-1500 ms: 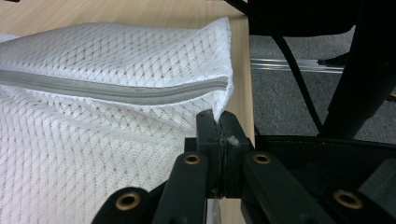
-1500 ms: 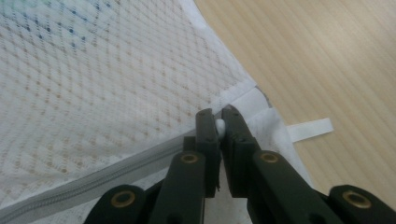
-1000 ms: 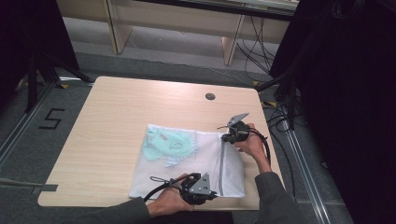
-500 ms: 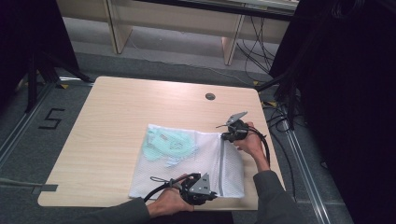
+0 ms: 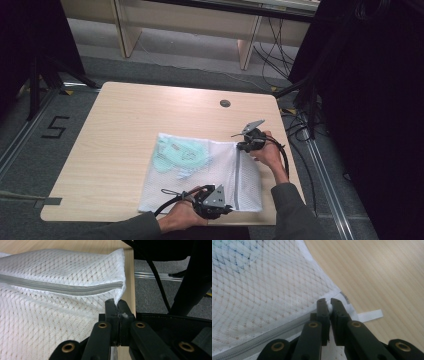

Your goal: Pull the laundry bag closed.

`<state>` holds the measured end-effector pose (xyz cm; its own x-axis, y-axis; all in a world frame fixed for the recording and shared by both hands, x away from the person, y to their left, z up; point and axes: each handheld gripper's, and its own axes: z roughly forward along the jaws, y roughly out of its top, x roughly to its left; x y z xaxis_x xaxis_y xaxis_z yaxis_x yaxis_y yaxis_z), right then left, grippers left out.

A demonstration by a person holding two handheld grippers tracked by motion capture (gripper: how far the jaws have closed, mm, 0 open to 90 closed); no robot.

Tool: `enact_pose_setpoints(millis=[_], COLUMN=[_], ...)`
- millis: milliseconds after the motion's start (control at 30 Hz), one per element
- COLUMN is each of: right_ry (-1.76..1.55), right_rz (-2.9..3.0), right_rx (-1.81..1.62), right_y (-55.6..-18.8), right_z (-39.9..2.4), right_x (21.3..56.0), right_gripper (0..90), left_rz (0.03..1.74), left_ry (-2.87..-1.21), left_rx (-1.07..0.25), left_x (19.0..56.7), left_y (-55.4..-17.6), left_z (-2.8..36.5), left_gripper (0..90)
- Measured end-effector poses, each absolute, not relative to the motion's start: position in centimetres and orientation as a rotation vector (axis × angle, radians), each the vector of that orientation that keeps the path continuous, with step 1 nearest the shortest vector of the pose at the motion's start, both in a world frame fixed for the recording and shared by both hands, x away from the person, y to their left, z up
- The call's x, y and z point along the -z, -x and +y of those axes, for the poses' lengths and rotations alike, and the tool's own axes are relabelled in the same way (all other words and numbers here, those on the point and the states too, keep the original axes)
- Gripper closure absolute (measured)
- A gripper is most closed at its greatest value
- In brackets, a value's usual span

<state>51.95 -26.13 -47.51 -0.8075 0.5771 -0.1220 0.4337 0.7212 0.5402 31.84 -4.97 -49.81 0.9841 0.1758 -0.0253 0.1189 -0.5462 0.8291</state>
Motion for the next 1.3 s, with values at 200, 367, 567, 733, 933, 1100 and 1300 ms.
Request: enact_pose_setpoints(millis=[200,367,567,733,933,1100,1300], right_ry=[-0.795,-0.81,-0.878,-0.95,-0.959,-0.984,-0.988], right_rz=[2.627,2.633,2.578,2.523,2.498,2.469,2.445], right_rx=[-0.721,-0.729,-0.734,-0.786,-0.828,-0.901,-0.968], right_y=[-52.0,-52.2,-52.1,-51.7,-50.4,-48.8,-47.0], right_z=[-25.9,-25.9,-25.8,-26.0,-25.7,-25.1,-24.9], right_x=[47.6,47.8,47.5,46.8,45.9,44.8,44.4], right_gripper=[86.4,83.6,74.2,62.6,52.9,51.0,47.2], left_rz=[0.224,0.238,0.273,0.289,0.329,0.405,0.49], left_ry=[-2.159,-2.173,-2.154,-2.129,-2.13,-2.103,-2.081], left_rx=[-0.071,-0.061,-0.06,-0.011,-0.022,-0.042,-0.1], left_x=[50.2,50.3,50.1,49.5,48.7,47.8,47.1], left_y=[-32.1,-32.3,-32.8,-33.0,-33.4,-33.7,-34.6], left_z=[-5.1,-5.2,-5.0,-4.5,-3.5,-1.8,1.1], left_gripper=[88.5,87.6,79.0,62.2,47.1,41.2,35.7])
